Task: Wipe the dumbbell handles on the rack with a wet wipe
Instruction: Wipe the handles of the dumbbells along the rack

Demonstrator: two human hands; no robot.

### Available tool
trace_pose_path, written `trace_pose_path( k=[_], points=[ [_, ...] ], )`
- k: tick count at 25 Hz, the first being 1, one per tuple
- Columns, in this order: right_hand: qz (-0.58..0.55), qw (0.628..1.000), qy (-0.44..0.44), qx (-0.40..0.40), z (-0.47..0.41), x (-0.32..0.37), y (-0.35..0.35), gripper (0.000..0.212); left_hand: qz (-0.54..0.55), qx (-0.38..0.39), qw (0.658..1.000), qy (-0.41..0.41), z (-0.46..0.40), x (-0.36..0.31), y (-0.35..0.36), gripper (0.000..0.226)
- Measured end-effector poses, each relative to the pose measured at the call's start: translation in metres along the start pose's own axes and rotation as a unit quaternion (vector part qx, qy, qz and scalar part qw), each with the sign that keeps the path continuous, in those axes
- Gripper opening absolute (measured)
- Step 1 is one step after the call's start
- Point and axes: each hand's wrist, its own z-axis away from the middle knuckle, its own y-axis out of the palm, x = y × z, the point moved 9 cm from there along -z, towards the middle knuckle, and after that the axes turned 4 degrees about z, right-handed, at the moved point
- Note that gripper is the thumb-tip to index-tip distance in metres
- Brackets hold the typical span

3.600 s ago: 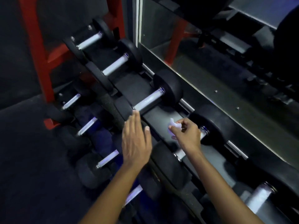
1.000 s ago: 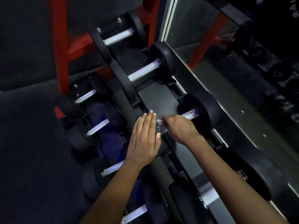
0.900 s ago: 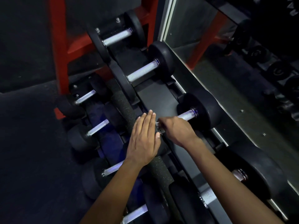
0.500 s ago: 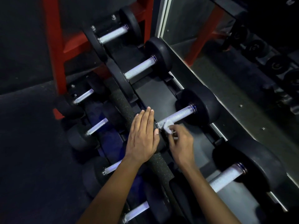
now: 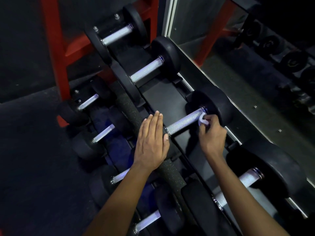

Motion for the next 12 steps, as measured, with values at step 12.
trace_pose_path(
  k=[12],
  points=[
    [-0.049,0.977,-0.069,0.193,0.057,0.028,0.057,0.011,0.002,-0.003,1.0,-0.002,0.0,-0.001,-0.002,0.055]
  ],
)
